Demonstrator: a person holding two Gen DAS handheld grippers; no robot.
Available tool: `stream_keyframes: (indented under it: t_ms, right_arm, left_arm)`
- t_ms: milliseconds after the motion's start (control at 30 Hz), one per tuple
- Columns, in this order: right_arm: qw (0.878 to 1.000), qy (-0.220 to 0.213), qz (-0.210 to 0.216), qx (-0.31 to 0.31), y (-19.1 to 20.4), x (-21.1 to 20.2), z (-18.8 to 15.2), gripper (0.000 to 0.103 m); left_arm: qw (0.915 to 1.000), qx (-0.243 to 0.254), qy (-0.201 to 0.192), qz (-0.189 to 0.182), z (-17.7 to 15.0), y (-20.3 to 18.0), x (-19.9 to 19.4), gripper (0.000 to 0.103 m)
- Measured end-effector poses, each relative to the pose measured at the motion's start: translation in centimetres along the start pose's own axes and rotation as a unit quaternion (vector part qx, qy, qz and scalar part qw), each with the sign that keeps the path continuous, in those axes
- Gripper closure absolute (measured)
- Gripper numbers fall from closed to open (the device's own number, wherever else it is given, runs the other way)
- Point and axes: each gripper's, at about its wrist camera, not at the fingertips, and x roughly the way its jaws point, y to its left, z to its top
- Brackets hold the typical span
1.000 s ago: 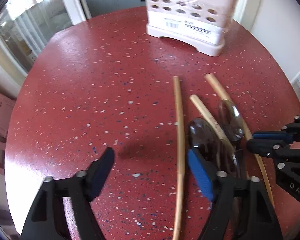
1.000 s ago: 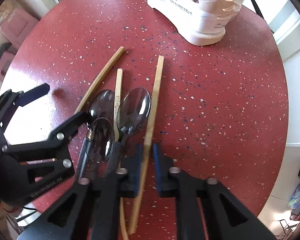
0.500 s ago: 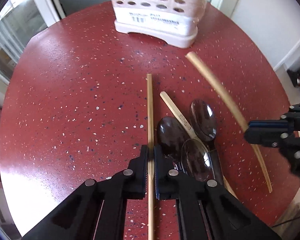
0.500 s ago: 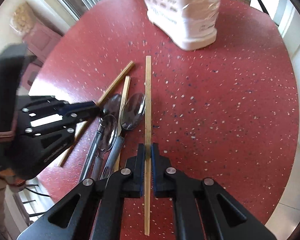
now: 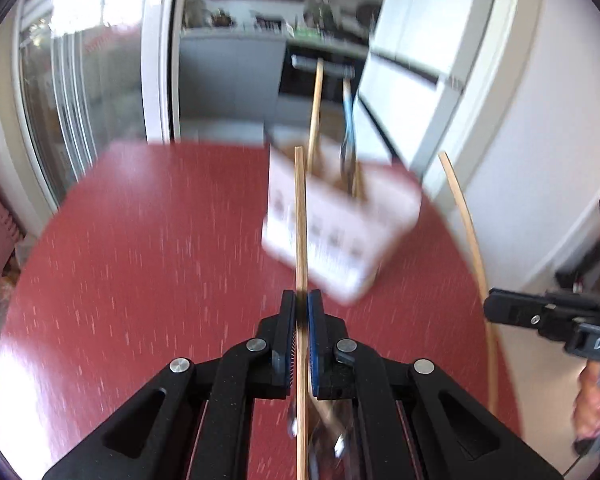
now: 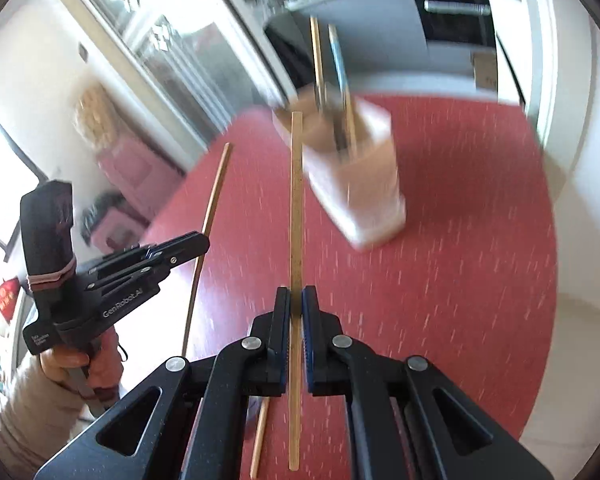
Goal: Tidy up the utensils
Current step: 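Carry both chopsticks to the pink caddy and drop them in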
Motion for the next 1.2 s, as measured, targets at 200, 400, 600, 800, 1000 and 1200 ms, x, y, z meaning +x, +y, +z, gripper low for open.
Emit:
stream_keyframes:
  t_ms: [200,400,600,800,1000,1200]
  right_arm:
    - [0.996,-0.088,-0.004,0.002,-0.2,-1.6,6.8,0.097]
    - [0.989,-0.149,-0.007,0.002,-1.0,0.1,11.4,0.097]
    - [0.982,-0.186,-0.024,-0.027,-0.4,3.7,13.4,0.097]
    - [0.973,-0.224,-0.03,-0.049,-1.1,6.1,13.2,0.097]
    - [0.967,-0.239,-0.046,-0.075,-1.0,8.1,10.6,0.097]
    - [0.97,-0.214,-0.055,-0.097,-0.7,8.7,7.8,0.097]
  left_arm:
    - [0.9952,-0.026,-0.094,-0.008,7.2,-1.0,-0.8,0.068]
    - [0.9876,-0.035,-0.153,-0.006,12.4,-2.3,1.7,0.068]
    - [0.9812,-0.059,-0.184,-0.004,14.3,-2.3,5.9,0.068]
    - [0.9744,-0.068,-0.215,-0.001,13.4,-1.9,8.2,0.068]
    - [0.971,-0.046,-0.234,0.013,10.7,-2.8,9.2,0.068]
    - [0.9749,0.002,-0.221,0.029,7.9,-3.7,9.6,0.068]
